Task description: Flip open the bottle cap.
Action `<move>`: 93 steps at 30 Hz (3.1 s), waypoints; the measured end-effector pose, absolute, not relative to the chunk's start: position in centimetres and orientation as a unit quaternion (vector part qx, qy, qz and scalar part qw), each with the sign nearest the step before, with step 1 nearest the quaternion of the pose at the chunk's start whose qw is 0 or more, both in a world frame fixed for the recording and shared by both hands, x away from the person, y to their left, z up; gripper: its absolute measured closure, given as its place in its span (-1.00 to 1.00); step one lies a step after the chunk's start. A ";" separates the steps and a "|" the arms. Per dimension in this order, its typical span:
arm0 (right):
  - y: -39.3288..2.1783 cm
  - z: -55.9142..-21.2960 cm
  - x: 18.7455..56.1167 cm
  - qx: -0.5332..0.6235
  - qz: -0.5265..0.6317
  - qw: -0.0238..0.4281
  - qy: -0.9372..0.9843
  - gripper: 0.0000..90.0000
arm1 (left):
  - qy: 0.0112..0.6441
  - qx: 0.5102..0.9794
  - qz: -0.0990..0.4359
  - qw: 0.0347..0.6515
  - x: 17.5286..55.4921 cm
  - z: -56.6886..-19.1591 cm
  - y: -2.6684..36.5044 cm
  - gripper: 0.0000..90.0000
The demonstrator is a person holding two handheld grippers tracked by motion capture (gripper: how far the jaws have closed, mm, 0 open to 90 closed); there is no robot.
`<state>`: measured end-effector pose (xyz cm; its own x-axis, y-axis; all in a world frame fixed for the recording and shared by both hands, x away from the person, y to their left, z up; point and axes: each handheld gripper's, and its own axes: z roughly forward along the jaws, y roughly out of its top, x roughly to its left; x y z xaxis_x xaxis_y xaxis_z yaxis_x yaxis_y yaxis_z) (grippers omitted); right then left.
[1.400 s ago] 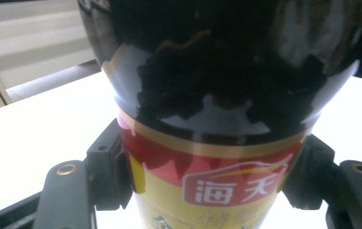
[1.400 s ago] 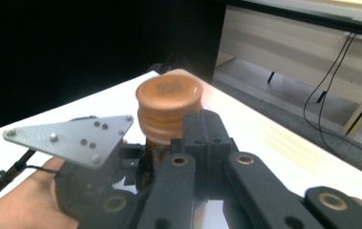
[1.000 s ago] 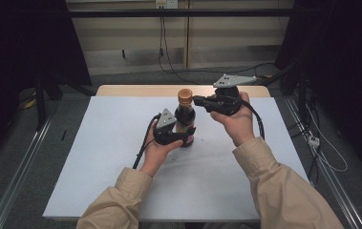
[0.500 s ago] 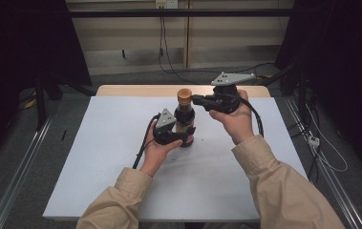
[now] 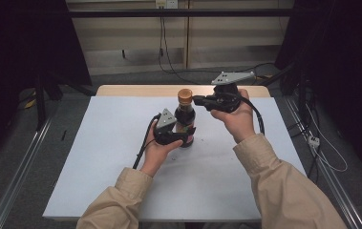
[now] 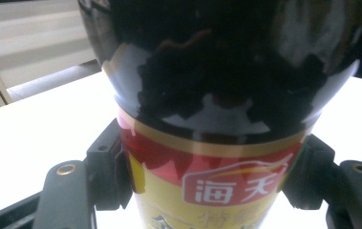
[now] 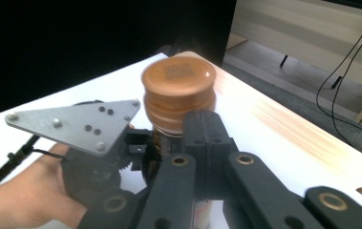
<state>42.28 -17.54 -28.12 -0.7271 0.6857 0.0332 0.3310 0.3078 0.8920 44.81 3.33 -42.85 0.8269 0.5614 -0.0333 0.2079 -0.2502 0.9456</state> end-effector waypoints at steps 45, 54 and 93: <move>-16.7 -26.8 42.3 0.313 0.525 0.171 0.773 1.00 | 0.255 0.772 0.164 0.559 44.8 -42.9 3.3 -0.31; -16.5 -26.6 42.3 0.313 0.521 0.176 0.774 1.00 | 0.256 0.771 0.162 0.560 44.8 -42.9 3.3 -0.31; -15.7 -26.0 42.5 0.306 0.524 0.181 0.774 1.00 | 0.252 0.774 0.161 0.558 44.7 -42.9 3.3 -0.32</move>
<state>42.50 -15.69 -25.97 -0.7468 0.6637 0.0417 0.2844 0.2620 0.9222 44.75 3.33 -42.87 0.8215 0.5693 -0.0322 0.2106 -0.2504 0.9450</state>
